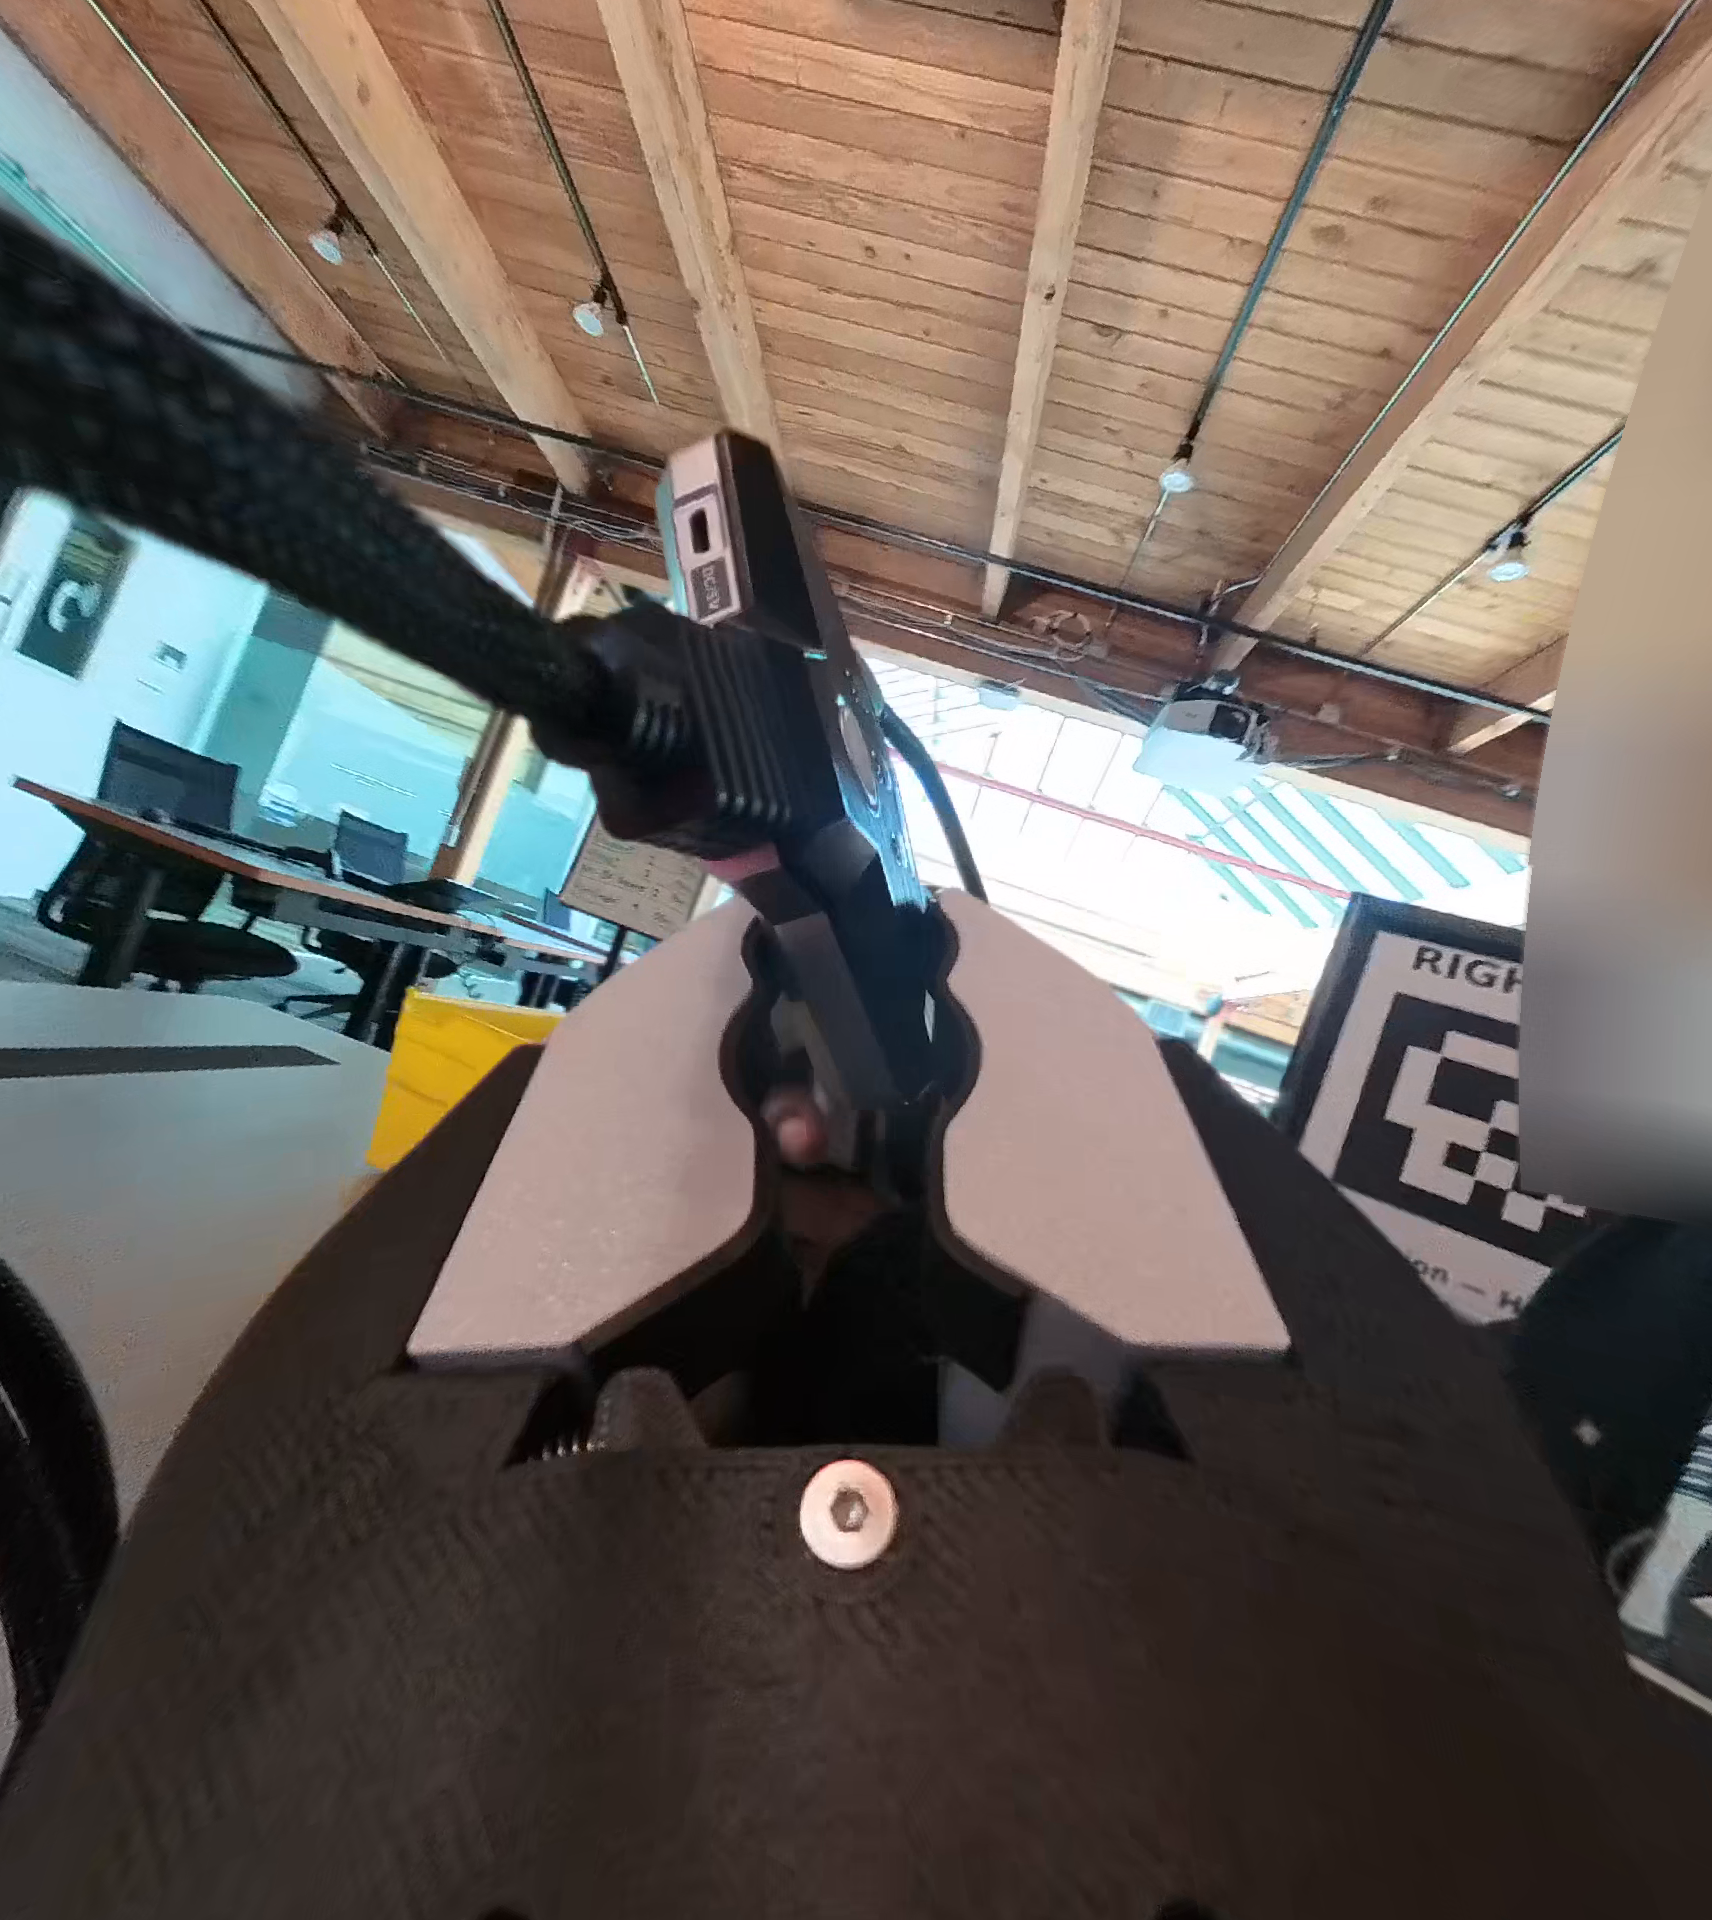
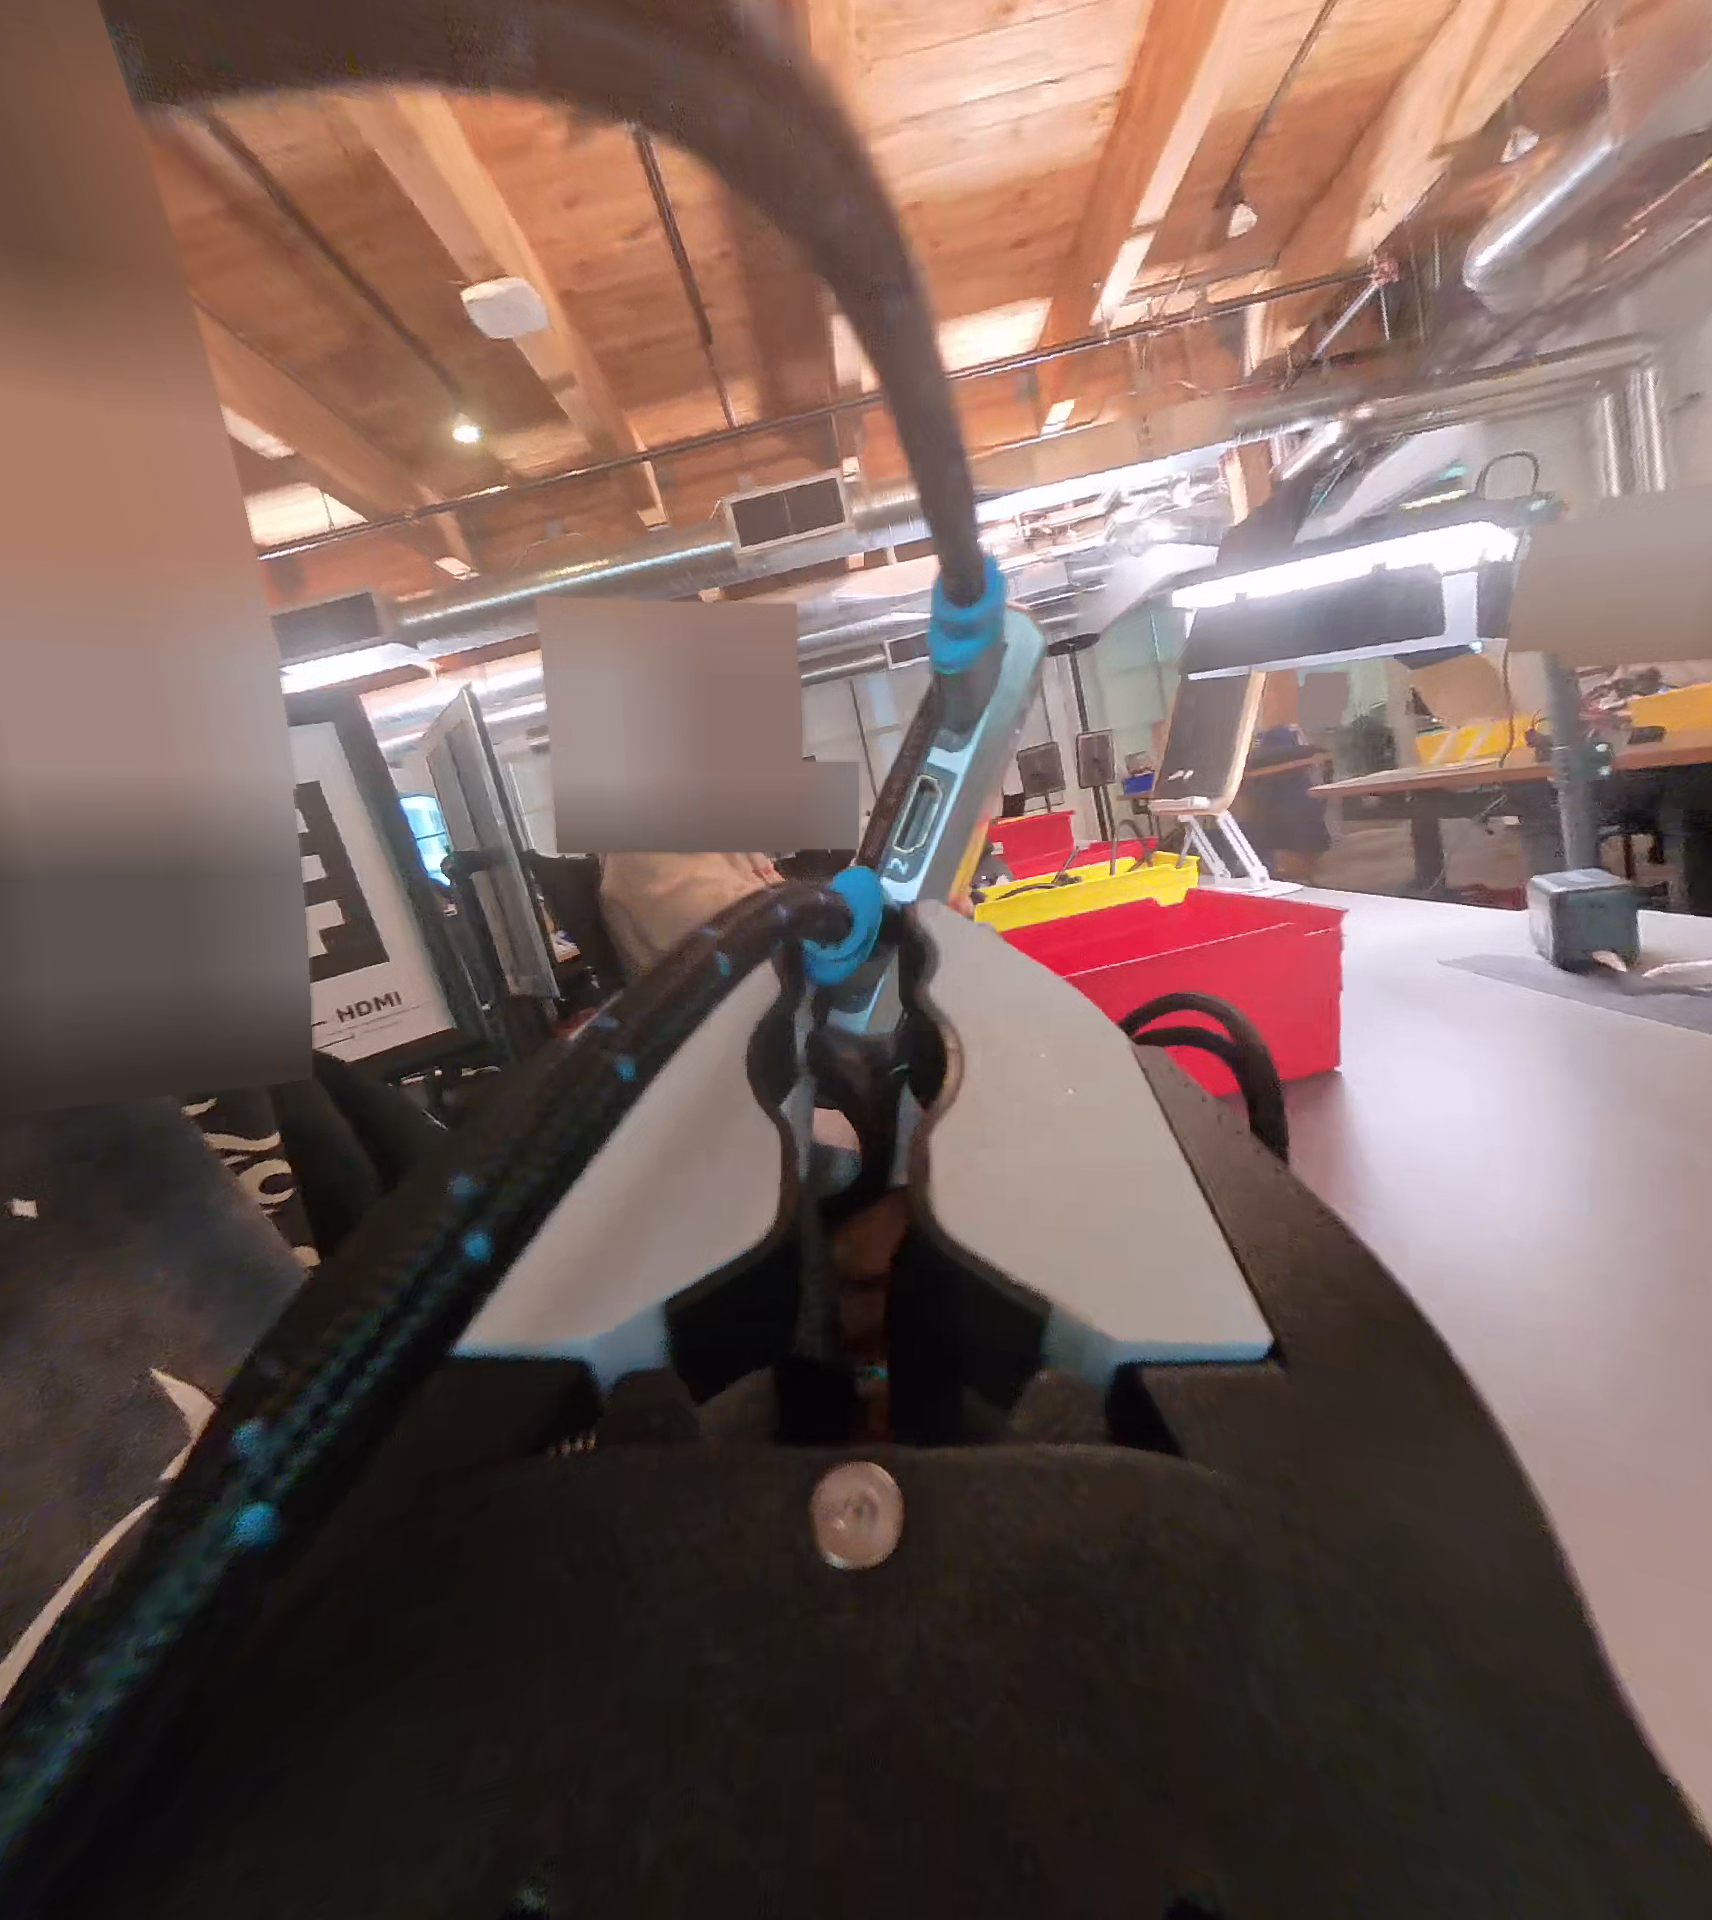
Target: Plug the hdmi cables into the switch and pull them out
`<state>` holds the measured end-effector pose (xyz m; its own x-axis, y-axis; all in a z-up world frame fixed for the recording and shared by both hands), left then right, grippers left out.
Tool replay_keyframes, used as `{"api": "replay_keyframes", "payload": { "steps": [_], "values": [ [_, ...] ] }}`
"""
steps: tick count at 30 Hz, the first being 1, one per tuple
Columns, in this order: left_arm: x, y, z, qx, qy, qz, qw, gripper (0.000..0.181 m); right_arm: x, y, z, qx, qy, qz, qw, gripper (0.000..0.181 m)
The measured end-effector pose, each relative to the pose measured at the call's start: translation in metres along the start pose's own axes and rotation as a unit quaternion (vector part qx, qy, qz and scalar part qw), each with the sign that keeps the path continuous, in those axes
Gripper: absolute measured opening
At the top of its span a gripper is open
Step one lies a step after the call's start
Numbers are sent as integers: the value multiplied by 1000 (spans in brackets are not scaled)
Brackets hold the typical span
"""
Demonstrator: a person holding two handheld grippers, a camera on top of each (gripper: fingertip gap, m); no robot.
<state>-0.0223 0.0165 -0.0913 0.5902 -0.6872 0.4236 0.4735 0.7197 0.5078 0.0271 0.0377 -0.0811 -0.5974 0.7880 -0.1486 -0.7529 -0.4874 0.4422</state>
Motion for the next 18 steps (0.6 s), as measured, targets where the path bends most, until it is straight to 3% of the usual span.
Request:
{"api": "replay_keyframes", "payload": {
  "steps": [6,11,18],
  "values": [
    [12,-2,1,8,-8,-43,999,27,-11,4,-3,-28,-38,27,999,14],
    [8,-2,2,-4,-34,-44,998,24,-10,5,-6,-49,-65,4,997,15],
    [12,-4,9,51,4,-22,998,22,-10,13,-4,48,-41,-38,997,12]
  ]
}}
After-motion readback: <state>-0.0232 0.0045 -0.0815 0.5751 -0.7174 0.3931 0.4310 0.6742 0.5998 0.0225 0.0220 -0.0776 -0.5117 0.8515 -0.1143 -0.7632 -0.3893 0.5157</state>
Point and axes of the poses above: each gripper's, where its closed fingertips meet, y out along the fingers, z out of its top, x = y × z across the jaws, the point moved 3 cm from there along -y, back along the fingers, and after that the axes turned 10 degrees about z, right-handed, at the moved point
